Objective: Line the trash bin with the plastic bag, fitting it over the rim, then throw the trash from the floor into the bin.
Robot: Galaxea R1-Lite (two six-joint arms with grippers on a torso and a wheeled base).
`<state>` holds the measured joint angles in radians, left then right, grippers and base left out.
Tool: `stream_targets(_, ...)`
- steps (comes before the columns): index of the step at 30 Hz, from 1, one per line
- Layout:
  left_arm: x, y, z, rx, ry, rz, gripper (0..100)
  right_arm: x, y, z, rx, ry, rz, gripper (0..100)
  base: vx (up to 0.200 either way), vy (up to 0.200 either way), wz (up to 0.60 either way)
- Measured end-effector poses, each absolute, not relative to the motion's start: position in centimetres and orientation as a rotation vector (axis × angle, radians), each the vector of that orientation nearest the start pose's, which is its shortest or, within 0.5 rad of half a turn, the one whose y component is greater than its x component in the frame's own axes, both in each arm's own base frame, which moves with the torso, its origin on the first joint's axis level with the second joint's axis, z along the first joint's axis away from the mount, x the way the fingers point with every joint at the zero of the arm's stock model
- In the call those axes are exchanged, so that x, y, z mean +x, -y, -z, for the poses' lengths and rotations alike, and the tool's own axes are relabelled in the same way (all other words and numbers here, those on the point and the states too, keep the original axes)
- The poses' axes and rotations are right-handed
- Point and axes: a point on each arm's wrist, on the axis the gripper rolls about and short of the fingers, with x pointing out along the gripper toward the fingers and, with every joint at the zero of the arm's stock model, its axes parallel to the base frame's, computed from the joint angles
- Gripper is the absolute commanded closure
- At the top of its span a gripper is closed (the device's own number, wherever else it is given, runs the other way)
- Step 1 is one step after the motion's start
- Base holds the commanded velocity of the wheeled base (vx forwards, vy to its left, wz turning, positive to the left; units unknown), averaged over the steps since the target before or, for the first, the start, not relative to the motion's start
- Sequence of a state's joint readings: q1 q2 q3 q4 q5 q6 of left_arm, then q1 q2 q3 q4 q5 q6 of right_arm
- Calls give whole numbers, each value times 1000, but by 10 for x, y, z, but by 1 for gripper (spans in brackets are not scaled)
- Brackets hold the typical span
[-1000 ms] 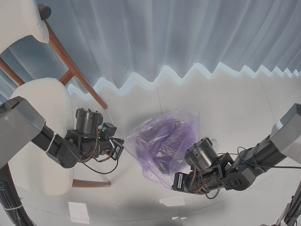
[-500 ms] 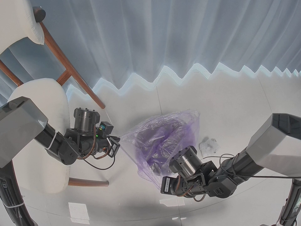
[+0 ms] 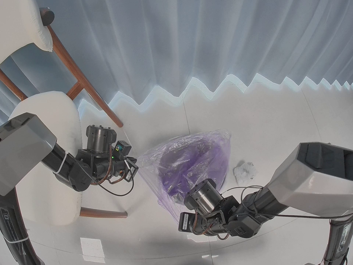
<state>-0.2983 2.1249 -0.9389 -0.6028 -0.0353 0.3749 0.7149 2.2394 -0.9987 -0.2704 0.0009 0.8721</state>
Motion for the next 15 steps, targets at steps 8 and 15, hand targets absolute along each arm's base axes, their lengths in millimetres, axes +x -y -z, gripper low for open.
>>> stream_targets(8,367,113,-60,500,-514,418,100,294,-255,5,418,-1090,-166,100,0,0,0)
stream_targets(15,377,117,-57,539,-507,412,100,302,-256,14,424,-1081,-133,100,0,0,0)
